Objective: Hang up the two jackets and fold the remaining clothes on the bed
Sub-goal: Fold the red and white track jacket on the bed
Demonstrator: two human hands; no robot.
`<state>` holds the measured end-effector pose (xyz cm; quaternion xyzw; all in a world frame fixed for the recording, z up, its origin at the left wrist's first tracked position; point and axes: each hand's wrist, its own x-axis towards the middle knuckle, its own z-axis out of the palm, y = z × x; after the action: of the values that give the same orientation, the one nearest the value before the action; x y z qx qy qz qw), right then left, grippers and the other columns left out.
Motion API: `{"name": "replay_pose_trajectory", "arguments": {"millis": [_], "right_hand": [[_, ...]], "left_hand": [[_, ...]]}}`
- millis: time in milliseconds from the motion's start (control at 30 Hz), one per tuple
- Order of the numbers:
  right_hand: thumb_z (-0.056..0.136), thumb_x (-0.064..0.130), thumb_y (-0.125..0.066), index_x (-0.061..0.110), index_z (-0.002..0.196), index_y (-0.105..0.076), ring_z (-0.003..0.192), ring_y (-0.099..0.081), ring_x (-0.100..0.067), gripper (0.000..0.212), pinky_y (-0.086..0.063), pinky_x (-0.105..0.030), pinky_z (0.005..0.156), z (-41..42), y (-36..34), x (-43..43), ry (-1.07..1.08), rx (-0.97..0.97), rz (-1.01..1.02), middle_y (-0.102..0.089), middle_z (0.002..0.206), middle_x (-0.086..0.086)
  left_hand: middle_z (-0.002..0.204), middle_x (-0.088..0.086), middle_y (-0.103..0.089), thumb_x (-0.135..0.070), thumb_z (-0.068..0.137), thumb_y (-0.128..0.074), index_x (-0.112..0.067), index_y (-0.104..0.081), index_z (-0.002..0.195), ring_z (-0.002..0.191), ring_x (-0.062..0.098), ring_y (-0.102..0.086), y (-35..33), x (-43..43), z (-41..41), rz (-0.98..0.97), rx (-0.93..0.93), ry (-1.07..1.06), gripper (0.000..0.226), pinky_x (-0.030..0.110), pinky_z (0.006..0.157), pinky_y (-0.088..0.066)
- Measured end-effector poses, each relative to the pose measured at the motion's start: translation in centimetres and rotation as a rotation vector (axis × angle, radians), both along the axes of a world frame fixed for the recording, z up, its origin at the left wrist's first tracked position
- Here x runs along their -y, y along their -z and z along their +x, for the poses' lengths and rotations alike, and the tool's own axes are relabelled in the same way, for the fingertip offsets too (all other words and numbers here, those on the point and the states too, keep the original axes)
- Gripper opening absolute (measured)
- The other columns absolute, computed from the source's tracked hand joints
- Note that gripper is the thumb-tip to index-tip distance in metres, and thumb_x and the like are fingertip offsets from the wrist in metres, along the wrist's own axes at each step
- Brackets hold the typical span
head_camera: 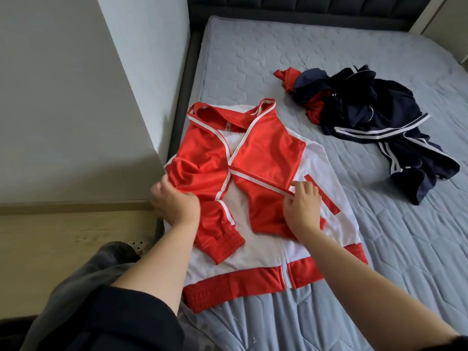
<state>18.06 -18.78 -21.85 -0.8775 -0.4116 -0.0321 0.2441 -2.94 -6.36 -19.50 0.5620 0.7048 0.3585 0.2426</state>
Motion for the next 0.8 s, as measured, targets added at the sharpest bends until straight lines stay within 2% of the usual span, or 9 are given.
{"name": "replay_pose_trajectory", "arguments": {"millis": [100,133,233,333,400,500,567,700,800], "right_hand": [[0.078,0.016,-0.063,0.000,0.095,-0.065,0.091,-0.054,-0.038,0.022,-0.043,-0.045,0.083,-1.7,0.4,1.1,-0.242,0.090,0.028,-0.059,0.096,-0.018],[0.078,0.017,-0.066,0.002,0.094,-0.065,0.092,-0.055,-0.037,0.022,-0.043,-0.045,0.083,-2.0,0.7,1.6,-0.278,0.114,-0.005,-0.060,0.097,-0.016],[0.081,0.011,-0.059,0.003,0.109,-0.062,0.104,-0.051,-0.037,0.029,-0.036,-0.044,0.094,-1.2,1.1,2.3,-0.174,0.078,-0.107,-0.059,0.111,-0.016],[0.083,0.009,-0.047,0.008,0.128,-0.049,0.121,-0.041,-0.033,0.045,-0.027,-0.042,0.104,0.9,0.2,2.2,0.071,-0.156,-0.309,-0.052,0.127,-0.012],[0.080,0.008,-0.046,0.010,0.117,-0.055,0.116,-0.045,-0.033,0.038,-0.029,-0.044,0.100,2.1,-0.5,2.1,0.109,-0.244,-0.423,-0.056,0.118,-0.011],[0.072,0.002,-0.045,0.010,0.087,-0.060,0.098,-0.054,-0.034,0.022,-0.034,-0.041,0.090,3.5,-1.9,2.3,0.166,-0.213,-0.341,-0.061,0.096,-0.010],[0.069,0.000,-0.046,0.008,0.082,-0.059,0.091,-0.055,-0.036,0.020,-0.034,-0.039,0.087,4.7,-2.8,2.6,0.215,-0.094,-0.273,-0.061,0.093,-0.013],[0.078,0.009,-0.047,0.009,0.087,-0.055,0.089,-0.059,-0.034,0.011,-0.040,-0.033,0.073,6.7,-3.5,3.0,0.209,-0.057,-0.484,-0.062,0.096,-0.012],[0.085,0.015,-0.044,0.011,0.097,-0.054,0.097,-0.058,-0.032,0.017,-0.042,-0.034,0.075,7.3,-2.6,3.5,0.167,-0.140,-0.687,-0.062,0.105,-0.011]], "left_hand": [[0.116,0.022,-0.057,0.014,0.062,-0.059,0.001,-0.065,0.109,0.111,0.040,-0.052,-0.3,2.1,2.3,0.442,-0.192,0.537,0.049,0.045,0.099,-0.040],[0.111,0.021,-0.060,0.013,0.062,-0.059,0.001,-0.067,0.105,0.107,0.039,-0.055,0.1,2.8,3.1,0.487,-0.207,0.698,0.045,0.042,0.096,-0.043],[0.122,0.013,-0.058,-0.009,0.082,-0.058,-0.008,-0.053,0.127,0.115,0.032,-0.053,0.6,4.5,5.8,0.051,-0.123,0.874,0.045,0.035,0.094,-0.040],[0.134,0.013,-0.049,-0.031,0.084,-0.064,-0.006,-0.039,0.135,0.125,0.030,-0.045,1.2,5.0,8.2,-0.378,-0.018,0.653,0.063,0.034,0.097,-0.037],[0.126,0.016,-0.054,-0.022,0.083,-0.064,-0.001,-0.046,0.125,0.118,0.033,-0.050,1.3,5.4,9.1,-0.524,-0.017,0.576,0.050,0.033,0.091,-0.041],[0.088,0.017,-0.064,0.004,0.087,-0.050,0.002,-0.057,0.099,0.077,0.028,-0.064,0.9,7.7,10.7,-1.004,0.575,0.501,0.015,0.036,0.070,-0.057],[0.061,0.010,-0.064,0.007,0.091,-0.040,0.000,-0.057,0.081,0.051,0.017,-0.063,0.1,9.5,11.6,-1.281,0.831,0.535,0.020,0.025,0.047,-0.054],[0.062,0.010,-0.064,-0.006,0.096,-0.040,-0.001,-0.055,0.086,0.045,0.016,-0.064,-0.2,10.6,12.2,-1.325,0.615,0.746,0.019,0.022,0.046,-0.053],[0.073,0.011,-0.056,-0.015,0.096,-0.049,-0.005,-0.050,0.100,0.055,0.020,-0.061,0.4,9.6,11.9,-1.155,0.538,0.646,0.011,0.027,0.051,-0.053]]}}
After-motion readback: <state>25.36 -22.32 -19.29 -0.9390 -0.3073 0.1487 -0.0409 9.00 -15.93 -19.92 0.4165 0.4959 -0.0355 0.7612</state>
